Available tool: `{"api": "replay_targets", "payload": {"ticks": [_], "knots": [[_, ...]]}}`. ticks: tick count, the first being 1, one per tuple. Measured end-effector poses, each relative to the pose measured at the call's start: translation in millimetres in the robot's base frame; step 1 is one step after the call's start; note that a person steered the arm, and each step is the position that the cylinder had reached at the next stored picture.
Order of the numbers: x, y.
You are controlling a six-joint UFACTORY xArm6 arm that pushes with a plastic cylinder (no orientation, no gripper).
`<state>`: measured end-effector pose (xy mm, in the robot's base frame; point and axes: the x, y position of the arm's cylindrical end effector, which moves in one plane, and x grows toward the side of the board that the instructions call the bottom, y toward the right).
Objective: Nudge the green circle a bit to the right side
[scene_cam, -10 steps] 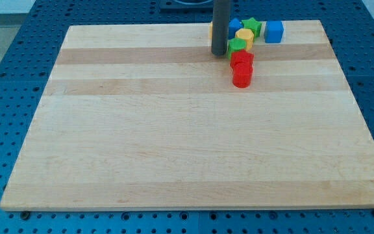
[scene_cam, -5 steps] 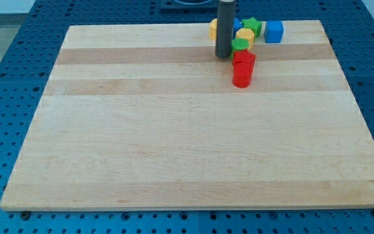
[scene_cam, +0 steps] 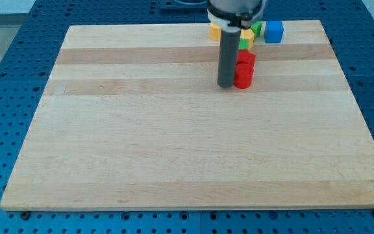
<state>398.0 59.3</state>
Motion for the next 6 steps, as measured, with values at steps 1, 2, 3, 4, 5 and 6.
{"api": "replay_targets", "payload": {"ticks": [1,2,3,4,5,6], "knots": [[52,3],[57,56],[7,139],[-78,197],[-113,228],[-113,228]]}}
